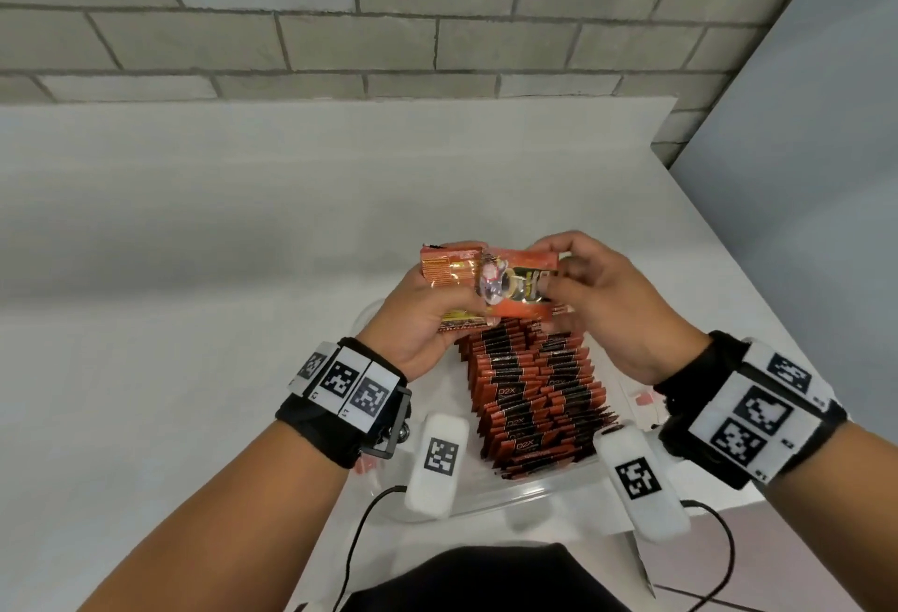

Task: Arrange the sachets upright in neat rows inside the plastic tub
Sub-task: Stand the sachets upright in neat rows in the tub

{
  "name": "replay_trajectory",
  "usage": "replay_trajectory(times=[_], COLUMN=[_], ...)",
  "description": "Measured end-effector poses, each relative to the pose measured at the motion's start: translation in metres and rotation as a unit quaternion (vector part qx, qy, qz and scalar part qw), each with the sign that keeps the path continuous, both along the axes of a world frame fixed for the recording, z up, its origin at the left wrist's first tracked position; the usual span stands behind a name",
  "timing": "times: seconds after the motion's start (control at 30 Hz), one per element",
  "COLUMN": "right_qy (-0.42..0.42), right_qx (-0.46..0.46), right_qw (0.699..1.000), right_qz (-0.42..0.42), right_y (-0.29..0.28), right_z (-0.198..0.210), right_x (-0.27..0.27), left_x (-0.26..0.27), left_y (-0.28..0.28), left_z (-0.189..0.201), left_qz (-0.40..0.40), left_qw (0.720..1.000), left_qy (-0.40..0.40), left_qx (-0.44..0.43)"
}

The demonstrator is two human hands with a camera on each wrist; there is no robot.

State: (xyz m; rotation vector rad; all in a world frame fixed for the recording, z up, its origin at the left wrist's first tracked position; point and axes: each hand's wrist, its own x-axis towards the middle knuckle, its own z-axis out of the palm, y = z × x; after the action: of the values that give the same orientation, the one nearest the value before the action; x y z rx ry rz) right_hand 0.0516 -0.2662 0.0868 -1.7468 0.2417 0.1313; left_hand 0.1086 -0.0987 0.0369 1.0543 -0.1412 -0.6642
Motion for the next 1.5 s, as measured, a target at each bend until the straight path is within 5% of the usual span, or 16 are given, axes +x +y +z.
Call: replay_trajectory(times=[0.17, 0.33, 0.43, 0.6, 0.83, 1.0, 1.2, 1.5], right_qy=[-0.031, 0.0, 0.022, 0.037, 0.04, -0.024, 0.012, 0.029], right_qx=[-0.106, -0.015, -0.058, -0.228, -0.265, -0.393, -0.453, -0.479], right_qw=[0.993, 1.0, 0.995, 0.936, 0.899, 0.854, 0.811, 0.791], right_qz=[0.043, -0.004, 0.078, 0.265, 0.346, 0.34, 0.37, 0.379], right_y=[-0.003, -0.011, -0.027, -0.031, -0.019, -0.009, -0.006, -0.005], right_z=[0.003, -0.001, 0.002, -0.001, -0.023, -0.04, -0.037, -0.043], right_x=[0.002, 0.0, -0.01, -0.04, -0.059, -0.066, -0.057, -0.051], left_x=[-0.001, 0.0, 0.004, 0.007, 0.006, 0.005, 0.004, 0.003], left_y=[-0.001, 0.001, 0.005, 0.008, 0.008, 0.007, 0.007, 0.007], left_z=[0.002, 0.001, 0.001, 0.0, 0.001, 0.001, 0.001, 0.001], left_qz=[-0.036, -0.022, 0.017, 0.043, 0.038, 0.034, 0.035, 0.037], left_qw=[0.999, 1.0, 0.998, 0.995, 0.995, 0.996, 0.997, 0.996], left_qy=[-0.006, 0.007, 0.059, 0.084, 0.086, 0.083, 0.075, 0.076], left_qx=[0.011, -0.005, -0.021, -0.027, -0.016, -0.006, 0.003, 0.01])
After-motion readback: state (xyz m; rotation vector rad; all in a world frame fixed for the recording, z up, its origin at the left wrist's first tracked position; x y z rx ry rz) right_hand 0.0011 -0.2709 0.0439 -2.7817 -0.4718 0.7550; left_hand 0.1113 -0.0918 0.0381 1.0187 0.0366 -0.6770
